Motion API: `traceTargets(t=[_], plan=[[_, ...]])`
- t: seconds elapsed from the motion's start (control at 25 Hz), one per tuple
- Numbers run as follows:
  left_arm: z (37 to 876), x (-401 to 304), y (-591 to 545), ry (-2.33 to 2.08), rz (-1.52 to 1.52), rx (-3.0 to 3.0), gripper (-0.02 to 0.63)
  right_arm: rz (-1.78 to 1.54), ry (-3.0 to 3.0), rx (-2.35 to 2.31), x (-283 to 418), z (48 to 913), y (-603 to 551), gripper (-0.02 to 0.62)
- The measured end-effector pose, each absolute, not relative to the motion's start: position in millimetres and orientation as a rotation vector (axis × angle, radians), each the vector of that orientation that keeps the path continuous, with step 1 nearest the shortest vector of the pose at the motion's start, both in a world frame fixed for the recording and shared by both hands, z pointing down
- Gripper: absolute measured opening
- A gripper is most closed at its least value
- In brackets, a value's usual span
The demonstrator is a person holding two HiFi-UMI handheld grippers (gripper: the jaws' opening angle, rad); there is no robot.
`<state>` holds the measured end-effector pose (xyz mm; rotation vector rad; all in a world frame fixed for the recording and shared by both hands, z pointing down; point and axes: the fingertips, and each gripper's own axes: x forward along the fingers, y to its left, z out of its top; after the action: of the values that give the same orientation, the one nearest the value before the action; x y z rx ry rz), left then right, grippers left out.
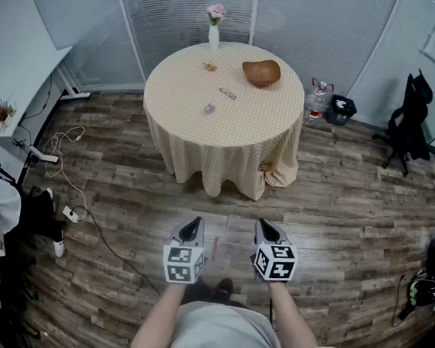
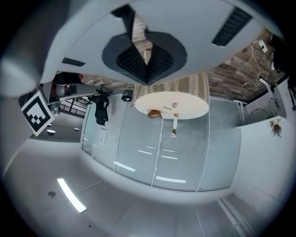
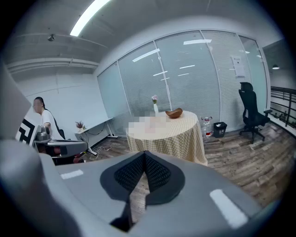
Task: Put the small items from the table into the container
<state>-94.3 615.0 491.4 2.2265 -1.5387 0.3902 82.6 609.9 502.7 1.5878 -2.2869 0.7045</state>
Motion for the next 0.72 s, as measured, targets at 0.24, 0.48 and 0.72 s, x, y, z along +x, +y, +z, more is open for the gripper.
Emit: traceTargets(t=[0.24, 0.48, 0.72], plan=[[493.3, -100.0, 614.2, -1.54, 0.389, 2.223, 0.006, 0.699, -2.295, 1.578, 74.7, 504.2, 607.4, 0.0], [491.4, -102.2, 611.1, -1.546, 0.382, 2.225, 0.006, 0.741, -2.329, 1.546, 68.7, 504.5, 606.1, 0.0], [488.2, -100.0, 600.2, -1.543, 0.377, 2.229, 0.006, 0.714, -2.329, 1.558, 71.5, 501.6, 600.8, 0.0]])
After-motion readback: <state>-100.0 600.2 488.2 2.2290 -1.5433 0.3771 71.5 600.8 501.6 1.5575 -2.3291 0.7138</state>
